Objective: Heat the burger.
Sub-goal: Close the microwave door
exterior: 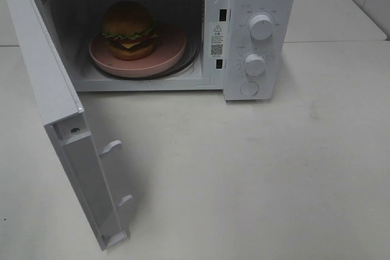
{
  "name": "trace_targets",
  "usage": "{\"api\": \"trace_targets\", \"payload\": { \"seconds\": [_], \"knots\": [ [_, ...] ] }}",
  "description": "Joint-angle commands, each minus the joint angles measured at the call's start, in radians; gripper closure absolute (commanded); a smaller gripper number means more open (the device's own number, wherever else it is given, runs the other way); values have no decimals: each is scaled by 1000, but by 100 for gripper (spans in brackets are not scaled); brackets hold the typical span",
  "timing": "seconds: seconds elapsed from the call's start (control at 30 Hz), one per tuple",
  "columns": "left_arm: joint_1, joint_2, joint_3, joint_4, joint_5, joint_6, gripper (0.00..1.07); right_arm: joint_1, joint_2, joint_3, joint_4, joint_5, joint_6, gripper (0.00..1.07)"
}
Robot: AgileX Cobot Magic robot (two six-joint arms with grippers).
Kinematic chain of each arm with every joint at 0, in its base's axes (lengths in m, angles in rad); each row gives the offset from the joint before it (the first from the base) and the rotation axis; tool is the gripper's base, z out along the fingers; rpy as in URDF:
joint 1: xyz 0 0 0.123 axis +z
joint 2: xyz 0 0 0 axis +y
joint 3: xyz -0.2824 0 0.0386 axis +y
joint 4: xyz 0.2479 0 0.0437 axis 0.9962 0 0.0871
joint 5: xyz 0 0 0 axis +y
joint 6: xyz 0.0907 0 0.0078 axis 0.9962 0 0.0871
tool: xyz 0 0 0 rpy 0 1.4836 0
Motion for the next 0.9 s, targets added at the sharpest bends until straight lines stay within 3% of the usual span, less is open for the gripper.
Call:
{"api": "trace_targets", "payload": {
  "seconds": [0.03, 0.37, 0.53, 0.9],
  "knots": [
    [-3, -25, 4, 1, -8, -4, 9, -83, -79, 1, 8, 4, 3, 32],
    [-3, -25, 4, 1, -8, -4, 9, -266, -293, 1, 8, 4, 3, 32],
    [-3, -25, 4, 1, -8, -4, 9, -284, -368, 1, 9, 4, 3, 32],
    [-3, -20, 4, -1, -8, -4, 9, -284, -366, 1, 11, 4, 3, 32]
  ]
}}
